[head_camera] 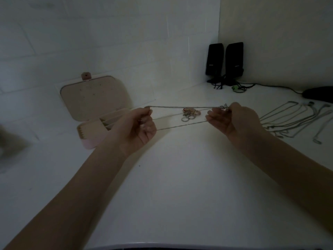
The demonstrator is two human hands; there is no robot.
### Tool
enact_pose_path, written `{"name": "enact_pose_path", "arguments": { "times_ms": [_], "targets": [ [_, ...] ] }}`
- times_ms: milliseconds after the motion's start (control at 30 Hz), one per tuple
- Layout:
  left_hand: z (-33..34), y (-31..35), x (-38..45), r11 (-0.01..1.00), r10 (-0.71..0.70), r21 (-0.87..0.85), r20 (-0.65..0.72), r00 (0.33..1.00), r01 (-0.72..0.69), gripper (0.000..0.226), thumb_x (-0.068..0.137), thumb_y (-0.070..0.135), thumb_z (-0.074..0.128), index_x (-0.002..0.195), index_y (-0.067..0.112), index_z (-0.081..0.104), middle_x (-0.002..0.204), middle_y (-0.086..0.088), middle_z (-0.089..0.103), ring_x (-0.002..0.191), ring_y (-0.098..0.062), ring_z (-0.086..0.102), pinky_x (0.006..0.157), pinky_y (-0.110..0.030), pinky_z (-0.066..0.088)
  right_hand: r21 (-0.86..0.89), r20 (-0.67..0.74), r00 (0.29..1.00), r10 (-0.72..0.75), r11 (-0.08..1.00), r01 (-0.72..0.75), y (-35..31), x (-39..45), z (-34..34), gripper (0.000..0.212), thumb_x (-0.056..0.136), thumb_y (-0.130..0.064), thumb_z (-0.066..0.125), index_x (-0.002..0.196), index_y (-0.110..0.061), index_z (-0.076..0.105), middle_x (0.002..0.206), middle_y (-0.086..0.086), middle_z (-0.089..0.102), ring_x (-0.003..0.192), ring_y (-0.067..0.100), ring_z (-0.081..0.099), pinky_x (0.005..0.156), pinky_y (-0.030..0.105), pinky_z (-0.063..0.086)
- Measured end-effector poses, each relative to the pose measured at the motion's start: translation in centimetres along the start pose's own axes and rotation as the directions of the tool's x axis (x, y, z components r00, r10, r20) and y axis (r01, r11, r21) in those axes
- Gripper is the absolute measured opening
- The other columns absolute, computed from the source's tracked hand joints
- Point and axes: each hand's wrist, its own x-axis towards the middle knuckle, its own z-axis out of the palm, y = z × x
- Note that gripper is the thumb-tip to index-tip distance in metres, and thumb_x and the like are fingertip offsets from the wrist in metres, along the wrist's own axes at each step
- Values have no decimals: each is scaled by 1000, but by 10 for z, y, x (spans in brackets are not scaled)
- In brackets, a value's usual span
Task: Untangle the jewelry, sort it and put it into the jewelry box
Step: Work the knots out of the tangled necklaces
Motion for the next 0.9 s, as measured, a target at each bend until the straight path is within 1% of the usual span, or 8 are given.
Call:
{"name": "enact_pose_path", "arguments": {
  "times_ms": [133,167,267,367,533,667,800,900],
  "targets": [
    [-1,4,-4,1000,-17,-3,57,998,17,12,74,14,56,65,7,59,50,4,45,40,-5,41,41,-15,39,-266,-40,997,-65,963,52,-2,6,-9,13,100,-11,36,105,-1,43,79,18,63,52,21,66,49,33,58],
    [-1,6,-5,1000,-18,-6,61,998,19,12,72,13,58,65,6,64,52,4,49,42,-4,46,42,-15,44,-462,-25,989,-142,879,115,-2,7,-12,14,99,-12,39,105,-2,45,81,18,66,54,20,65,49,31,57],
    [-1,14,-9,999,17,34,88,996,-20,13,61,11,65,70,6,74,58,3,63,49,-4,60,49,-16,52,-892,134,937,-323,373,256,2,13,-18,12,95,-20,49,95,-8,50,81,7,68,59,9,57,50,22,42],
    [3,15,-14,996,33,82,121,992,-43,17,65,13,64,77,10,76,68,3,70,56,-5,66,50,-16,52,-955,259,937,-234,83,284,6,14,-20,15,92,-26,51,82,-15,49,80,2,60,68,13,53,56,26,34],
    [10,10,-21,996,38,68,220,975,-55,25,69,5,61,88,8,76,81,-5,72,74,-11,71,62,-17,55,-940,336,939,-69,-91,329,12,7,-17,22,89,-30,55,71,-22,44,75,-3,50,73,16,48,71,32,39],
    [15,5,-26,974,19,212,271,962,-79,32,70,1,56,91,13,77,89,-6,73,80,-14,71,73,-20,57,-894,447,879,-164,-97,437,15,3,-14,10,86,-28,60,84,-22,53,80,-5,58,75,12,54,74,30,45],
    [21,0,-31,927,-18,361,300,954,-96,40,69,0,60,105,14,69,96,-7,73,80,-15,72,67,-19,57,-691,593,739,-319,269,671,10,-12,2,7,88,-19,61,84,-14,61,70,-10,58,60,-3,49,58,9,38],
    [24,-3,-33,905,-35,413,301,953,-97,43,70,-3,60,109,13,64,97,-9,73,81,-15,72,66,-19,57,-505,690,681,-244,512,695,3,-26,9,10,87,-18,63,89,-9,67,80,7,65,70,5,56,64,12,44]
  ]
}}
